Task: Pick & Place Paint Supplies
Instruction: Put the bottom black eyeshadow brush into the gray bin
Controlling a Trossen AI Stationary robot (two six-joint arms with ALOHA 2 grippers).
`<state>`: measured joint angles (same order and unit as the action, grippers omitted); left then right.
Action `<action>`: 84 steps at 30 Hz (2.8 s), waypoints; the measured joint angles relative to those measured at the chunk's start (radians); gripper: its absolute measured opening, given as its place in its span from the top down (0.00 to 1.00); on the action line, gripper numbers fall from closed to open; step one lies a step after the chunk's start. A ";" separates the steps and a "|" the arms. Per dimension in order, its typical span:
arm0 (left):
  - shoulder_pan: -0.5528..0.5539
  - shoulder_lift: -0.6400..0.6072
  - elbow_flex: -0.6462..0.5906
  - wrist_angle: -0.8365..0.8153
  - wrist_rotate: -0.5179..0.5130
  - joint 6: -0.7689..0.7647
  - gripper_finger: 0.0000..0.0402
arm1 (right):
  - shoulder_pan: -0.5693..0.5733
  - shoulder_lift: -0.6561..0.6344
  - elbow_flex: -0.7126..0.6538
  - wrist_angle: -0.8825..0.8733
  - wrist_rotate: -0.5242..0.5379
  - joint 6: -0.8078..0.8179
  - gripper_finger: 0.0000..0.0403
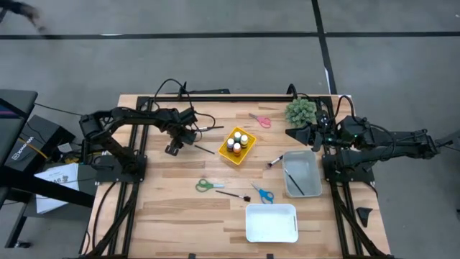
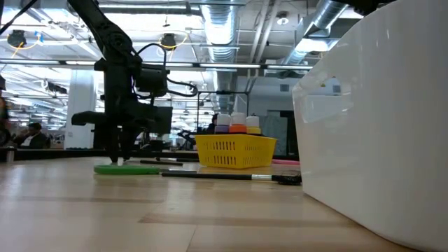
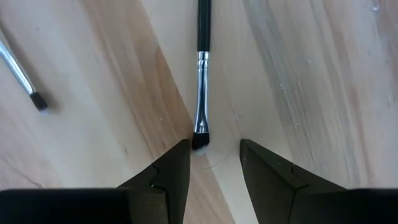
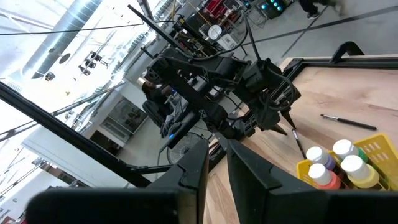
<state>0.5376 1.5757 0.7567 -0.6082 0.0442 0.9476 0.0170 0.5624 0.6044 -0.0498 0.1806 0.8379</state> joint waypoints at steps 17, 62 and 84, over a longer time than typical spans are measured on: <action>0.002 0.001 -0.001 0.003 0.024 0.089 0.83 | 0.000 0.000 0.000 0.000 0.000 0.000 0.86; -0.170 -0.433 -0.002 0.049 0.095 -0.668 1.00 | 0.000 0.036 -0.001 0.012 0.000 -0.056 0.86; -0.441 -0.283 0.027 1.019 0.079 -1.241 1.00 | -0.117 0.356 0.075 0.315 -0.183 -0.129 0.54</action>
<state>0.0961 1.2929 0.7832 0.4104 0.1232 -0.2929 -0.0995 0.9180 0.6795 0.2655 -0.0022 0.7091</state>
